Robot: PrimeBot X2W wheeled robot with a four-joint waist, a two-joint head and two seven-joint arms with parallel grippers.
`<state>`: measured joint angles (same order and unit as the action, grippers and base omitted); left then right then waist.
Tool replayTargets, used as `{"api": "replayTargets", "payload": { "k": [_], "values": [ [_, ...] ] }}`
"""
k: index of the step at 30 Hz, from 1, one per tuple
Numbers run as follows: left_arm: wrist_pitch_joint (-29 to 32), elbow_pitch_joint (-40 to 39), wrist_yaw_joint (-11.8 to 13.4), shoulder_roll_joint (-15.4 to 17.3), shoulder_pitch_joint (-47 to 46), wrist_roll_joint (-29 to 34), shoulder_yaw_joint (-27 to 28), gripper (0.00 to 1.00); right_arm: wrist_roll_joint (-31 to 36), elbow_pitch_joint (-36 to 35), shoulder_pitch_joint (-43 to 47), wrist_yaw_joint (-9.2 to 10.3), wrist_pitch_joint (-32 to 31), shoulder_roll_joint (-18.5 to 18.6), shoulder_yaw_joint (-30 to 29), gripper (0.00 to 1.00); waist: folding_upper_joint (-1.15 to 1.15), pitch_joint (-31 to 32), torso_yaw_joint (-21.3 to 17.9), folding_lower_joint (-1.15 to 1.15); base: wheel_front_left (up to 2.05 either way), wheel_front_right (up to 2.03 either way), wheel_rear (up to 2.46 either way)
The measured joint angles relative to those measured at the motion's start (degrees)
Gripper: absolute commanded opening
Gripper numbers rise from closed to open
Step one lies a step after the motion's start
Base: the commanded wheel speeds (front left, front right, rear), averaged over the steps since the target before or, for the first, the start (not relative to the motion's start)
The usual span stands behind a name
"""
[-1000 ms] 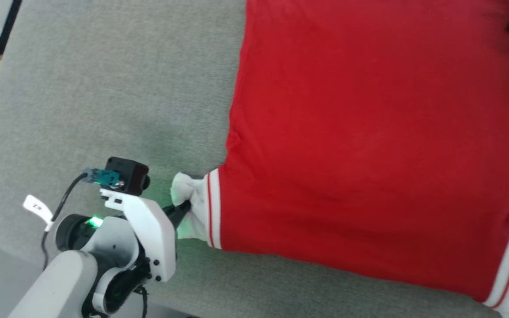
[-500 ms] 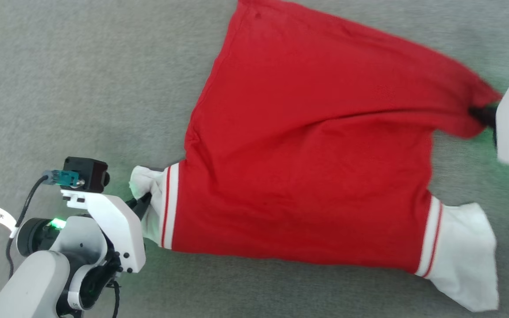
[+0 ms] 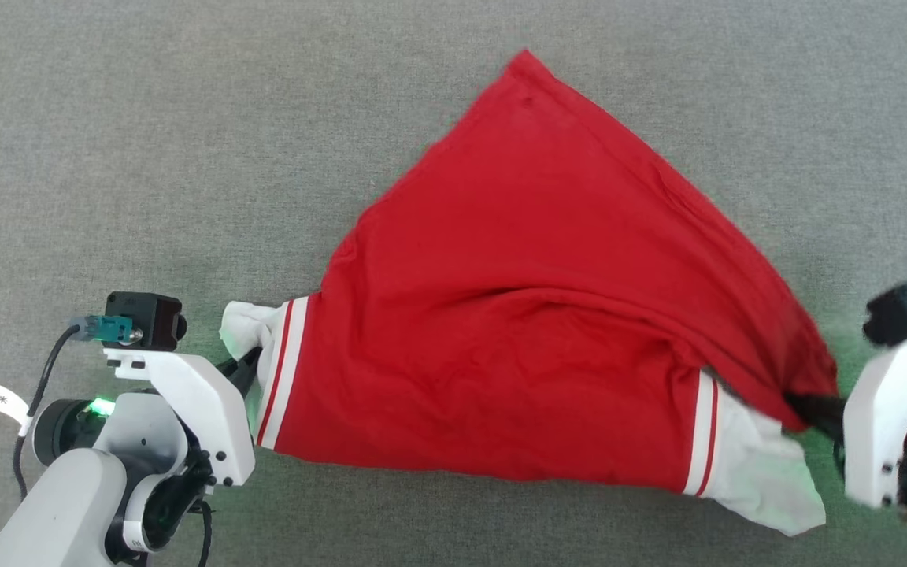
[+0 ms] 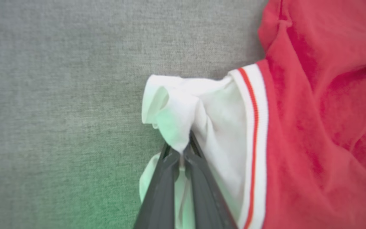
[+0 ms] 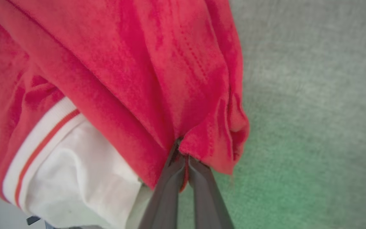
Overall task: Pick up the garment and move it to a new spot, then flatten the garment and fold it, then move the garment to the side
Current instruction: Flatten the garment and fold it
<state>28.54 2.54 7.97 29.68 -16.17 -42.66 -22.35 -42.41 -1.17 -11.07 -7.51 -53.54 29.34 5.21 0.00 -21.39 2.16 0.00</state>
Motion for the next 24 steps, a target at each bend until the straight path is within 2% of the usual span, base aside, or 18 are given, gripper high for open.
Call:
{"api": "replayTargets", "payload": {
  "k": [3,4,6,11,19,24],
  "values": [
    [-0.9,0.9,-0.6,-0.2,-0.1,-0.1,0.0,0.0,2.7,-2.5,4.2,0.0,0.5,-2.7,-1.7,0.0,0.0,0.1,-0.1,0.0,0.0,0.0,0.0],
    [-1.2,1.2,-0.9,-0.3,-0.2,-0.1,0.0,0.0,3.9,-2.9,5.3,0.0,1.6,-3.4,-2.1,0.29,0.0,0.2,-0.1,0.0,0.0,0.0,0.0],
    [-1.8,2.0,-1.3,-0.5,-0.7,-0.1,-0.1,0.0,6.0,-3.1,6.7,0.0,4.2,-5.4,-3.5,1.0,0.0,0.2,0.0,0.0,0.0,0.0,0.0],
    [-2.9,3.7,-2.2,-1.0,-1.1,-0.3,-0.2,0.0,8.8,-5.6,8.8,-0.24,6.6,-8.8,-5.5,1.0,0.0,0.5,0.1,0.0,0.0,0.0,0.0],
    [-4.2,4.5,-2.9,-2.0,-1.5,-0.7,-0.5,0.0,11.5,-17.4,8.5,0.01,5.7,-9.2,-10.3,1.0,0.0,0.4,1.1,0.0,0.0,0.0,0.0],
    [-4.7,5.0,-3.4,-2.8,-2.4,-0.7,-1.3,0.0,12.7,-20.6,3.2,0.02,6.3,-8.7,-9.5,1.0,0.0,0.0,2.5,0.0,0.0,0.0,0.0]
  ]
}}
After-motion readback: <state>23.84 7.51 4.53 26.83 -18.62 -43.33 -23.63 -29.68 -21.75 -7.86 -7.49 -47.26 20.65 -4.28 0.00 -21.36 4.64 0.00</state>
